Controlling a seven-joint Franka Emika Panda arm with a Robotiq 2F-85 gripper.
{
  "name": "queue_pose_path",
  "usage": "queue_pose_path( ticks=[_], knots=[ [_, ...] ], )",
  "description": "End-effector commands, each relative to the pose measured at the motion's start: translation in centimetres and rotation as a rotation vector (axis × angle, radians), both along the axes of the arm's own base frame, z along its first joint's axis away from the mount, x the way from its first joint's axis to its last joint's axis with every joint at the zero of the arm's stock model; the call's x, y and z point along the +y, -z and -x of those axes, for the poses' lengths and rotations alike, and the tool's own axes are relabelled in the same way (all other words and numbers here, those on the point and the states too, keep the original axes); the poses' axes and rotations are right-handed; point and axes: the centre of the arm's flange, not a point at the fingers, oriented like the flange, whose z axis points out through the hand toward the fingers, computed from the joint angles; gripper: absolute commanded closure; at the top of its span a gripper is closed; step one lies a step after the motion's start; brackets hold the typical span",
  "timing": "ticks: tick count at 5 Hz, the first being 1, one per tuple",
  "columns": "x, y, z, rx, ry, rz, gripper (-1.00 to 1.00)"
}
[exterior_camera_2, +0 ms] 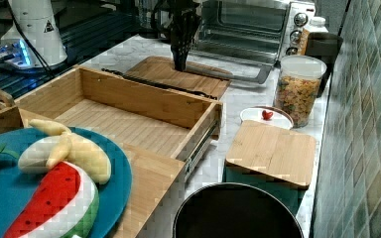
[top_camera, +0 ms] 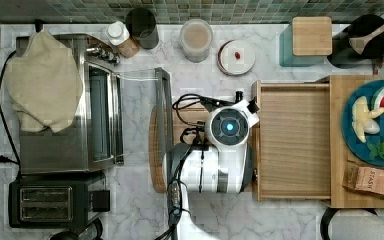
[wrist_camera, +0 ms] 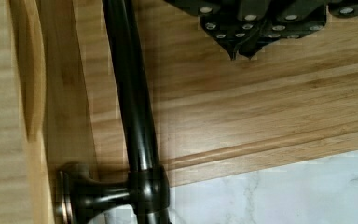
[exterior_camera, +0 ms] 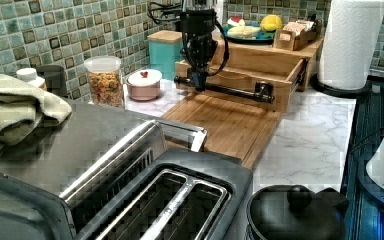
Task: Close the drawer.
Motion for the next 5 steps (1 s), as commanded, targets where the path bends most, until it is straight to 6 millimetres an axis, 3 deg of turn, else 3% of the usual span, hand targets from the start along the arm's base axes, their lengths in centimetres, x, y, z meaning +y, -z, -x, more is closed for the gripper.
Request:
queue_pose_path(
  ticks=[1, 3, 5],
  knots=[
    [-1.0, 0.7, -1.1, 0.018, -0.056, 0.132, 1.0],
    [-2.2, 2.5, -0.6, -0.003, -0.066, 0.123, 1.0],
    [-4.3, 1.8, -0.6, 0.042, 0.016, 0.227, 1.0]
  ],
)
